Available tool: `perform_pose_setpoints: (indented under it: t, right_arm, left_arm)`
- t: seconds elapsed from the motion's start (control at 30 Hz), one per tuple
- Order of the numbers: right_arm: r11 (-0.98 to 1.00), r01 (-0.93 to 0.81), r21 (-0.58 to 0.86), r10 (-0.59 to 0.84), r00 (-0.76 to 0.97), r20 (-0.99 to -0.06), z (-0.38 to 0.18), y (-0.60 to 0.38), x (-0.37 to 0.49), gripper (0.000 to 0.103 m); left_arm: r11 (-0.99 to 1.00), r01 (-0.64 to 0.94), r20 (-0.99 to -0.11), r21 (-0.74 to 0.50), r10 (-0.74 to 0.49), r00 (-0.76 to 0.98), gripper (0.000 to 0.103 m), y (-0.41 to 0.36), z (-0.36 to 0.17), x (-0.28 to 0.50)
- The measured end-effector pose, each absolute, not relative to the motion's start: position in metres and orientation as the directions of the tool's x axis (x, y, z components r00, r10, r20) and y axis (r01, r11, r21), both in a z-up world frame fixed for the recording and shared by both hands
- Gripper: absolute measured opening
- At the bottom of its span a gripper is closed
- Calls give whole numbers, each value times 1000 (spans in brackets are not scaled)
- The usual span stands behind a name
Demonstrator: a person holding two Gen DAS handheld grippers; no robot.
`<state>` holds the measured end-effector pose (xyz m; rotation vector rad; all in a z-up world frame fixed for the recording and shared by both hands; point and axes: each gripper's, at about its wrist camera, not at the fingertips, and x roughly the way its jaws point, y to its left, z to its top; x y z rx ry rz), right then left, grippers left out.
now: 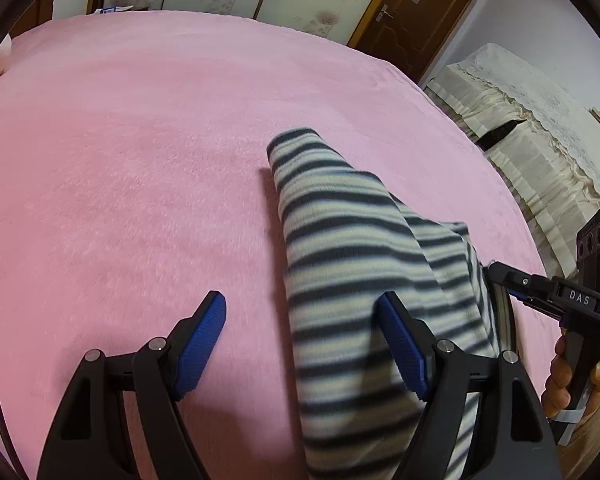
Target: Fold small clothes
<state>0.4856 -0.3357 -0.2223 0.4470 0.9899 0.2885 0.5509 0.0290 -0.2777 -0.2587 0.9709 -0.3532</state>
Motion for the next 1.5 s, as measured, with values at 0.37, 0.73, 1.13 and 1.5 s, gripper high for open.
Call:
perform_pose_setpoints:
  t: [0.37,0.73,1.13,1.5]
  right_arm:
    - [876,-102,472,463,458,-759,-236,-335,523,38]
    - [894,-242,378,448,526,-723,-215,-324,506,8]
    - [962,-22,272,236,567,-789,-233,-349,508,28]
    - [922,-204,330,383,614,-690,-186,-312,452,16]
  left_arm:
    - [895,166,-750,-414,-439,495,77,27,-288,570]
    - [895,236,-755,-378,-446,480,52,7,-280,583]
    - [942,237,-793,-240,-331,511,53,-18,-278,581]
    - [901,309,-722,-304,-430,543,53,-31,-239,535]
